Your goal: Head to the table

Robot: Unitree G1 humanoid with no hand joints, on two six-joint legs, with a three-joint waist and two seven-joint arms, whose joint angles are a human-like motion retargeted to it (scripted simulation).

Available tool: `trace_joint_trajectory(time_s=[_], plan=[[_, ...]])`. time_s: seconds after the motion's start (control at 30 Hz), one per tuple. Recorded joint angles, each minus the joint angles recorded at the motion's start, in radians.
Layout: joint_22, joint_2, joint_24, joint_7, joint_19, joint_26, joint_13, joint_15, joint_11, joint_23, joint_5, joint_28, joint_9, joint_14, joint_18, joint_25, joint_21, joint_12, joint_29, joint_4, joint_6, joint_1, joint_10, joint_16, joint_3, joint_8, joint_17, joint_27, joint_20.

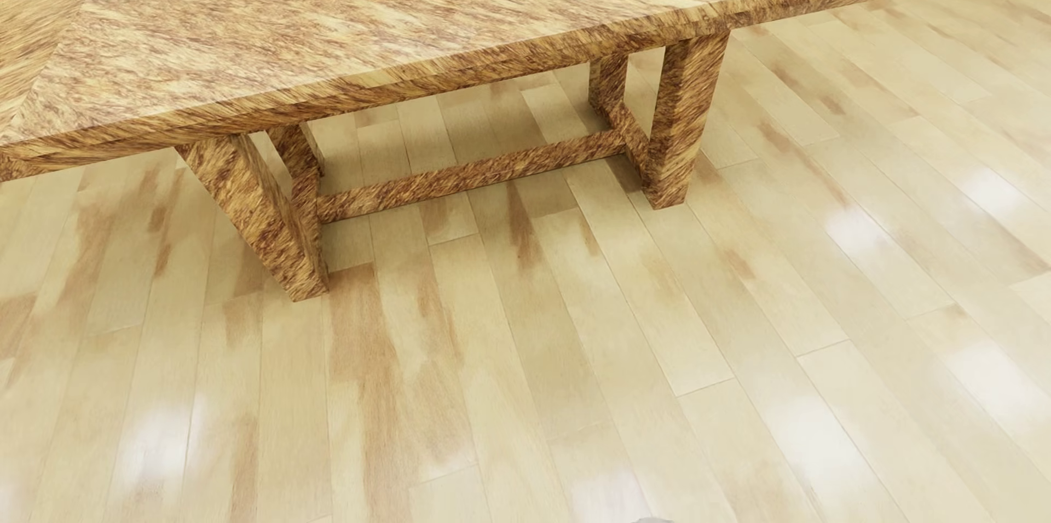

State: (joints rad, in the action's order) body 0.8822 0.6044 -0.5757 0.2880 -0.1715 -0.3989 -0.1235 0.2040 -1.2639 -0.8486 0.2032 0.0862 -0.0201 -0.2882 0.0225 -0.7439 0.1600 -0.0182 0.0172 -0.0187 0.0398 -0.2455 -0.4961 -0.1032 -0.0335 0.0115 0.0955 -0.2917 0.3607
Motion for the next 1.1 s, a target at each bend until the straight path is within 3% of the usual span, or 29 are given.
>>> trace_joint_trajectory(time_s=[0.1, 0.17, 0.23, 0.33, 0.4, 0.43, 0.5, 0.57, 0.6, 0.7, 0.73, 0.77, 0.8, 0.87, 0.97, 1.0, 1.1], plan=[[-0.047, -0.041, -0.049, -0.096, 0.049, 0.091, -0.106, -0.001, 0.52, -0.017, 0.077, -0.028, 0.014, -0.034, -0.049, 0.032, 0.08, 0.149, 0.023, 0.01, 0.031, 0.053, 0.036, 0.005, 0.035, -0.039, -0.002, -0.012, 0.07], [-0.087, -0.097, -0.066, -0.167, 0.072, 0.133, -0.185, 0.122, 0.547, 0.01, 0.107, -0.01, 0.022, -0.064, -0.085, 0.065, 0.142, 0.218, -0.017, 0.009, 0.052, 0.057, 0.016, 0.006, 0.05, -0.103, -0.032, -0.011, 0.101], [-0.132, -0.134, -0.062, -0.208, 0.126, 0.138, -0.206, 0.139, 0.538, -0.007, 0.086, 0.021, 0.019, -0.072, -0.12, 0.05, 0.12, 0.227, -0.025, -0.037, 0.058, 0.048, -0.029, -0.003, 0.065, -0.18, -0.06, -0.016, 0.078], [-0.154, -0.208, -0.037, -0.274, 0.154, 0.13, -0.18, 0.149, 0.584, -0.004, 0.032, 0.049, 0.004, 0.013, -0.155, -0.034, 0.005, 0.201, 0.07, -0.123, 0.034, -0.057, -0.206, 0.008, 0.085, -0.297, -0.05, 0.017, 0.044], [-0.107, -0.26, -0.074, -0.279, 0.162, 0.131, -0.158, 0.159, 0.622, 0.052, 0.002, -0.029, -0.007, 0.099, -0.222, -0.049, -0.021, 0.201, 0.051, -0.179, 0.005, -0.145, -0.351, -0.013, 0.091, -0.363, -0.029, 0.044, 0.118], [-0.076, -0.281, -0.093, -0.254, 0.166, 0.13, -0.137, 0.162, 0.64, 0.08, -0.014, -0.081, -0.011, 0.108, -0.229, -0.043, -0.019, 0.196, 0.013, -0.215, -0.011, -0.181, -0.412, -0.028, 0.091, -0.378, -0.015, 0.058, 0.147], [-0.012, -0.325, -0.082, -0.209, 0.173, 0.081, -0.078, 0.156, 0.698, 0.125, -0.055, -0.117, -0.015, 0.085, -0.174, -0.006, 0.002, 0.158, -0.041, -0.264, -0.041, -0.237, -0.503, -0.047, 0.084, -0.392, 0.006, 0.08, 0.133], [0.031, -0.372, -0.062, -0.189, 0.176, 0.024, -0.011, 0.14, 0.774, 0.181, -0.101, -0.018, -0.013, 0.064, -0.139, 0.053, 0.044, 0.095, -0.089, -0.278, -0.069, -0.28, -0.542, -0.067, 0.072, -0.395, 0.0, 0.07, 0.089], [0.051, -0.391, -0.046, -0.191, 0.174, 0.007, -0.004, 0.133, 0.808, 0.208, -0.119, 0.023, -0.01, 0.05, -0.117, 0.079, 0.066, 0.063, -0.11, -0.261, -0.082, -0.294, -0.537, -0.081, 0.066, -0.392, 0.004, 0.101, 0.073], [0.04, -0.406, 0.047, -0.251, 0.157, -0.005, 0.037, 0.125, 0.861, 0.258, -0.157, -0.027, 0.007, 0.046, -0.162, 0.116, 0.059, -0.067, -0.145, -0.154, -0.114, -0.279, -0.35, -0.113, 0.048, -0.347, 0.0, 0.167, 0.001], [0.021, -0.408, 0.073, -0.259, 0.151, 0.008, 0.047, 0.118, 0.884, 0.264, -0.164, -0.061, 0.014, 0.086, -0.101, 0.114, 0.049, -0.12, -0.141, -0.124, -0.122, -0.241, -0.22, -0.124, 0.043, -0.326, -0.001, 0.177, -0.02], [0.007, -0.403, 0.093, -0.202, 0.144, 0.011, 0.056, 0.115, 0.889, 0.26, -0.172, -0.074, 0.02, 0.052, -0.044, 0.11, 0.037, -0.169, -0.131, -0.14, -0.128, -0.195, -0.137, -0.127, 0.042, -0.303, -0.006, 0.178, -0.043], [0.006, -0.401, 0.1, -0.154, 0.137, 0.002, 0.063, 0.111, 0.894, 0.246, -0.179, -0.072, 0.025, 0.025, -0.024, 0.102, 0.021, -0.201, -0.123, -0.154, -0.133, -0.153, -0.076, -0.116, 0.04, -0.28, -0.011, 0.173, -0.052], [0.046, -0.399, 0.067, -0.102, 0.122, -0.025, 0.053, 0.105, 0.901, 0.213, -0.174, -0.086, 0.032, 0.04, -0.018, 0.098, 0.023, -0.211, -0.119, -0.148, -0.131, -0.097, 0.014, -0.091, 0.036, -0.24, -0.028, 0.147, -0.013], [0.073, -0.372, 0.002, -0.078, 0.097, -0.03, -0.009, 0.148, 0.852, 0.156, -0.126, -0.199, 0.031, 0.036, -0.011, 0.099, 0.072, -0.141, -0.101, -0.108, -0.111, -0.091, 0.031, -0.075, 0.042, -0.221, -0.073, 0.106, 0.071], [0.055, -0.346, -0.004, -0.069, 0.087, -0.026, -0.027, 0.173, 0.795, 0.13, -0.1, -0.195, 0.027, 0.027, -0.001, 0.086, 0.075, -0.111, -0.084, -0.089, -0.104, -0.09, 0.028, -0.063, 0.044, -0.21, -0.073, 0.101, 0.074], [-0.014, -0.197, -0.006, -0.032, 0.031, 0.011, -0.054, 0.148, 0.5, 0.057, -0.032, -0.047, 0.01, -0.01, 0.02, 0.04, 0.084, -0.049, -0.071, -0.051, -0.075, -0.084, -0.012, -0.032, 0.041, -0.134, -0.066, 0.058, 0.033]])
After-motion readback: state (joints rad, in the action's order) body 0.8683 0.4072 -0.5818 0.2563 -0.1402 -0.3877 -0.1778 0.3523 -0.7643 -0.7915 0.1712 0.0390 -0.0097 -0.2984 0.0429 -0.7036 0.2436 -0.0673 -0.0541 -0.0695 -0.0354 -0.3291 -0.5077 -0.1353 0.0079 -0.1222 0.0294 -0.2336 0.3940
